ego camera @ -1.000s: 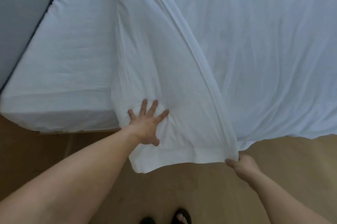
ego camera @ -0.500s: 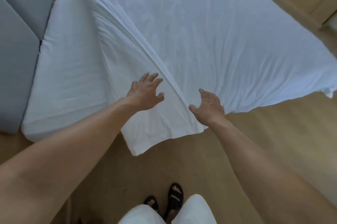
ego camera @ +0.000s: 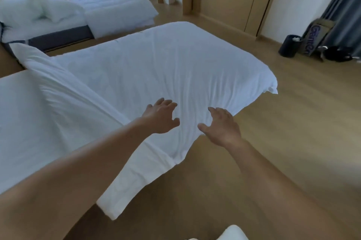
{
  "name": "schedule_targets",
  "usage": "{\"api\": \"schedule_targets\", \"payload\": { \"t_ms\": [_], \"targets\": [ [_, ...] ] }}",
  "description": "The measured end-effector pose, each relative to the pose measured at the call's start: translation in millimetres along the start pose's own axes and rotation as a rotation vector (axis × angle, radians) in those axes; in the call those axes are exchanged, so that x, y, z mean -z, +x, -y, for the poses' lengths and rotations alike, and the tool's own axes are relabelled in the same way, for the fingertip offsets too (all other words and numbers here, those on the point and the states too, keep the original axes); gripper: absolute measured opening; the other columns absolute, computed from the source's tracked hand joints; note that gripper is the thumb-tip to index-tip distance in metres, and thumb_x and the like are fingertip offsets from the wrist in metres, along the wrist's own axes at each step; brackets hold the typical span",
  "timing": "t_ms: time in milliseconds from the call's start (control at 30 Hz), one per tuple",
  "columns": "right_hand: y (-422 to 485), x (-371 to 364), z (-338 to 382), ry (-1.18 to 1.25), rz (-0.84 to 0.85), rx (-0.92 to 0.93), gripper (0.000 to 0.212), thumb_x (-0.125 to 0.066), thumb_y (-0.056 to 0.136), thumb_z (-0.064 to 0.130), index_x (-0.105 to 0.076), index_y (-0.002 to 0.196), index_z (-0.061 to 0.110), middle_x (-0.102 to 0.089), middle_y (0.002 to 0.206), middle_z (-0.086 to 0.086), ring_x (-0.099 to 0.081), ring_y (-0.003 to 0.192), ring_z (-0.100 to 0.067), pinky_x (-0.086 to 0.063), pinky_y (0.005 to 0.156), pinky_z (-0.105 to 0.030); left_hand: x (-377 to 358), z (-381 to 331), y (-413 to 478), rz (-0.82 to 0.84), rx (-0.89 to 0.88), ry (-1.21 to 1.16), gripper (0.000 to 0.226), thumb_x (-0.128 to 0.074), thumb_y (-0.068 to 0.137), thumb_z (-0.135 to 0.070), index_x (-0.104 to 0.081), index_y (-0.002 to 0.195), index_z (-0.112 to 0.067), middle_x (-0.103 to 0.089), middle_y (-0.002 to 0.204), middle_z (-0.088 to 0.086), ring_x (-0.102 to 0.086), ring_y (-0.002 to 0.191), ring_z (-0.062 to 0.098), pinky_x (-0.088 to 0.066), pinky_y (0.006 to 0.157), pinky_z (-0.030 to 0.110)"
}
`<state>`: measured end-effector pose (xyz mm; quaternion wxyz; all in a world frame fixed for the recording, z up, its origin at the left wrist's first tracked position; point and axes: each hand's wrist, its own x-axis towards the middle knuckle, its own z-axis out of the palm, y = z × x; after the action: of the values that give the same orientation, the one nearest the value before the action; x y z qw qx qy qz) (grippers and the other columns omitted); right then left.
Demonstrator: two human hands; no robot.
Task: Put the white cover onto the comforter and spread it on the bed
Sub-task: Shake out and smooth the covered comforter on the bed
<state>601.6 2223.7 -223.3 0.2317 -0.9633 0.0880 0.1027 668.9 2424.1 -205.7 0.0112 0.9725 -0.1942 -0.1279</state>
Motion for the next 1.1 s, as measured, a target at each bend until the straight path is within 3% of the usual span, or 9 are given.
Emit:
{"api": "schedule_targets", "payload": {
  "t_ms": [333,733,933,1100],
  "targets": [
    [57,135,-166,-0.036,-0.082,-0.102,0.076,-0.047,0.096,0.053,-0.013,0.158,0.026,-0.011,0.165,0.0,-0.006,0.152,-0.023,-0.025,0.116,-0.046,52,-188,148,0.011,-0.16,0.017,0.072,-0.047,0.097,-0.05,-0.018,0.157,-0.022,-0.016,0.164,-0.003,-0.004,0.152,0.02,-0.021,0.118,0.046],
    [209,248,-294,-0.106,-0.137,-0.17,0.074,-0.041,0.098,0.054,-0.01,0.158,0.025,-0.007,0.165,-0.001,-0.005,0.152,-0.025,-0.025,0.117,-0.045,102,-303,366,-0.035,-0.271,0.075,0.072,-0.046,0.096,-0.051,-0.019,0.156,-0.022,-0.013,0.165,-0.001,0.0,0.153,0.02,-0.018,0.119,0.046],
    [300,324,-349,-0.08,-0.226,-0.276,0.065,-0.047,0.096,0.051,-0.027,0.151,0.025,-0.03,0.154,-0.001,-0.02,0.145,-0.025,-0.029,0.111,-0.043,142,-378,490,-0.037,-0.373,0.052,0.068,-0.045,0.098,-0.045,-0.019,0.156,-0.019,-0.013,0.165,0.0,0.0,0.152,0.02,-0.019,0.119,0.045],
    [352,385,-409,-0.077,-0.273,-0.355,0.065,-0.05,0.094,0.048,-0.026,0.151,0.027,-0.03,0.154,0.0,-0.016,0.146,-0.023,-0.027,0.11,-0.04,161,-453,577,-0.044,-0.47,0.025,0.062,-0.047,0.096,-0.041,-0.028,0.151,-0.019,-0.024,0.159,-0.001,-0.011,0.149,0.02,-0.026,0.113,0.042]
  ]
}}
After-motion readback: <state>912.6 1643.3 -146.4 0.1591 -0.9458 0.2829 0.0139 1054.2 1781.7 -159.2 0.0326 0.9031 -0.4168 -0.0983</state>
